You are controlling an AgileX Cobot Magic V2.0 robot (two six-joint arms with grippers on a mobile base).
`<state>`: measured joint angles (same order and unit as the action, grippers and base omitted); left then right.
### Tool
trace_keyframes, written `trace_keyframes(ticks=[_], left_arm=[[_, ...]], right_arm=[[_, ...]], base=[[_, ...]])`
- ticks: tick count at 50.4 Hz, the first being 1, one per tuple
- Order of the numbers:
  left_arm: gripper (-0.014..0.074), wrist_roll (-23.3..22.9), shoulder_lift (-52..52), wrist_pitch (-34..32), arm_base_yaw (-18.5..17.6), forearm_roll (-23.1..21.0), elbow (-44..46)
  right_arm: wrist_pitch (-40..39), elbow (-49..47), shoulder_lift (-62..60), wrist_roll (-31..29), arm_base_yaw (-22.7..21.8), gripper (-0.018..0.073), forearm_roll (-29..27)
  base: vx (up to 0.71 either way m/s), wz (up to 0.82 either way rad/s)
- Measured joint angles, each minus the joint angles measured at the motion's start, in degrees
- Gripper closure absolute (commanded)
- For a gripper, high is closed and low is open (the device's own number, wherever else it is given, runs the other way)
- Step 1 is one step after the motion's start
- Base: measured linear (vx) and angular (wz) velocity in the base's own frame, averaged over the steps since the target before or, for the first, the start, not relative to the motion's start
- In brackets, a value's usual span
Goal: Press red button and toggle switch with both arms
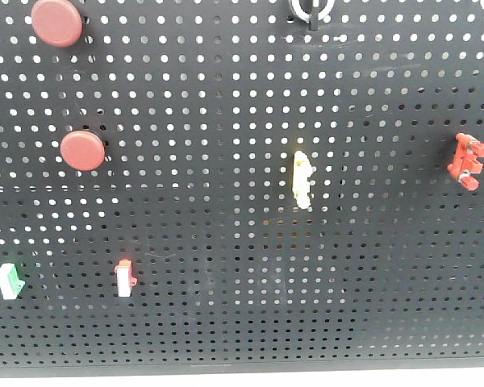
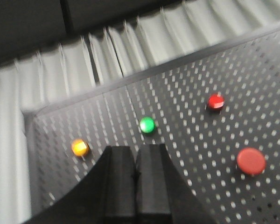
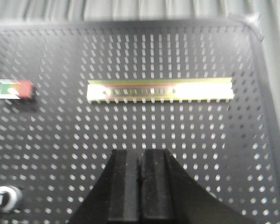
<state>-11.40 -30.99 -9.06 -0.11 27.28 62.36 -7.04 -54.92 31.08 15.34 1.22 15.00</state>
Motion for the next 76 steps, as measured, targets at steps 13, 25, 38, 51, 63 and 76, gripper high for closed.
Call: trace_keyframes(ticks=[13, 25, 38, 51, 63, 76], left_arm=[[0.0594, -6.25, -10.39, 7.95, 0.0, -2.75, 0.57], [0.0594, -7.79, -16.53, -6.41, -5.15, 2.7, 0.5], [0.0594, -16.56, -23.96, -9.13, -15.97, 12.63, 0.61], [0.0594, -17.53, -31.49, -1.85, -21.67, 13.19, 6.79], [0.0594, -17.58, -36.25, 2.66, -22.03, 13.01, 12.38], [0.0594, -17.58, -37.61, 1.97, -22.07, 13.01, 13.11]], right_arm=[[2.34, -0.25, 7.95, 0.13, 0.0, 0.0563, 0.0], [2.33, -0.25, 10.08, 0.25, 0.0, 0.0563, 0.0], [1.88, -0.25, 10.8, 0.36, 0.0, 0.0563, 0.0], [1.72, -0.25, 10.8, 0.36, 0.0, 0.0563, 0.0], [1.72, -0.25, 10.8, 0.36, 0.0, 0.0563, 0.0], [1.71, -0.25, 10.8, 0.36, 0.0, 0.0563, 0.0]], base=[[0.0, 0.0], [0.0, 0.0], [0.0, 0.0], [0.0, 0.0], [0.0, 0.0], [0.0, 0.0]])
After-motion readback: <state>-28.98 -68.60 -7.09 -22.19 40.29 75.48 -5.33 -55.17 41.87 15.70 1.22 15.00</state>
